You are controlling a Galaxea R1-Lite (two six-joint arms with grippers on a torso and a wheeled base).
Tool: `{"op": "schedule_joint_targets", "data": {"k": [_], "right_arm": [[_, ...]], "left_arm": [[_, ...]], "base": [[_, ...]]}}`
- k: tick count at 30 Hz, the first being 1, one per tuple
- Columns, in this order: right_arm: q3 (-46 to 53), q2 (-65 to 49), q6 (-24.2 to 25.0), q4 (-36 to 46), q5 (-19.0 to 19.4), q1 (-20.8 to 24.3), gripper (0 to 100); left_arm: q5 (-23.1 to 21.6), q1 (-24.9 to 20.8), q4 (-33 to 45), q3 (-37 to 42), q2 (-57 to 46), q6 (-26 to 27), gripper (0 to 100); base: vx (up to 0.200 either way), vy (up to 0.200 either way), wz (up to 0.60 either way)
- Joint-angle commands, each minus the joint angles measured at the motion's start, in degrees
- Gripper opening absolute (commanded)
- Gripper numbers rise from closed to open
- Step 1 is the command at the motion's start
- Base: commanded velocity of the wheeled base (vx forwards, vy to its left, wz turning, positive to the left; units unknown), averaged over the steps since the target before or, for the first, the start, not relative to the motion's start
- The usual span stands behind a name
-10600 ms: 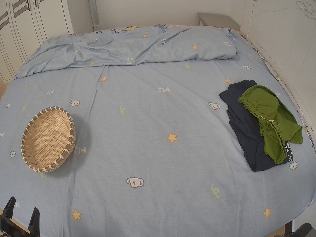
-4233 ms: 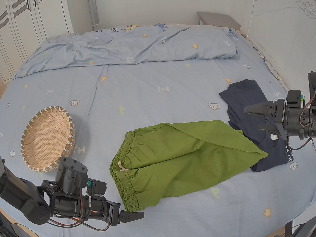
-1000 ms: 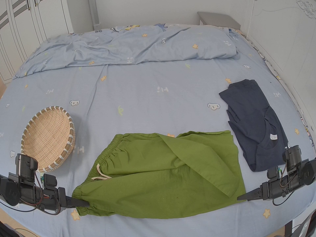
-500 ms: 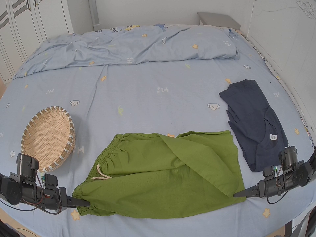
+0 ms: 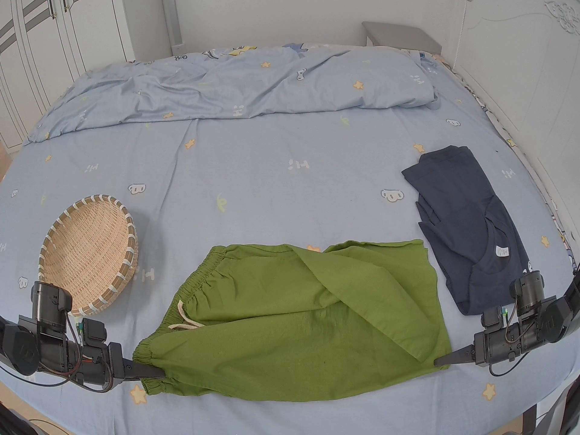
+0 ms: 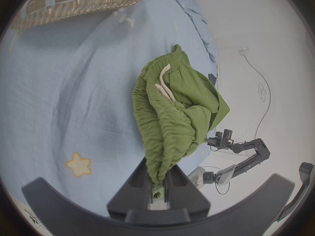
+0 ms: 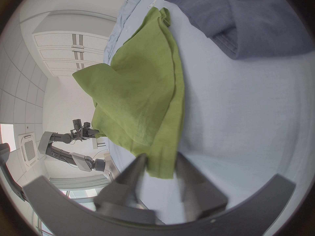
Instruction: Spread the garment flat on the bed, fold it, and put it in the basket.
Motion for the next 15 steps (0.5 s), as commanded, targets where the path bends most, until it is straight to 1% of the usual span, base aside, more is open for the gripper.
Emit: {"op": "schedule_joint_targets", "data": {"k": [1, 7, 10, 12, 15], "right_arm": [[0.1, 0.7, 0.0, -0.1, 0.1, -0.2, 0], [1.2, 0.1, 0.0, -0.1, 0.2, -0.6, 0], [3.8, -3.1, 0.2, 0.3, 0.1, 0.2, 0], [5.6, -5.8, 0.2, 0.6, 0.0, 1.7, 0], [6.9, -7.8, 0.2, 1.9, -0.4, 2.4, 0]], "left_arm": [[0.0, 0.4, 0.0, -0.2, 0.1, -0.1, 0], [0.0, 1.8, 0.5, -0.2, 0.1, -0.4, 0], [-0.2, 3.0, 1.5, 0.4, -0.5, -0.5, 0], [-0.2, 3.8, 3.1, 0.4, -0.8, -0.1, 0], [-0.1, 4.7, 5.4, 0.2, -0.9, 0.3, 0]], "base": [[0.000, 0.000, 0.00], [0.000, 0.000, 0.00], [0.000, 0.000, 0.00], [0.000, 0.000, 0.00], [0.000, 0.000, 0.00]]}}
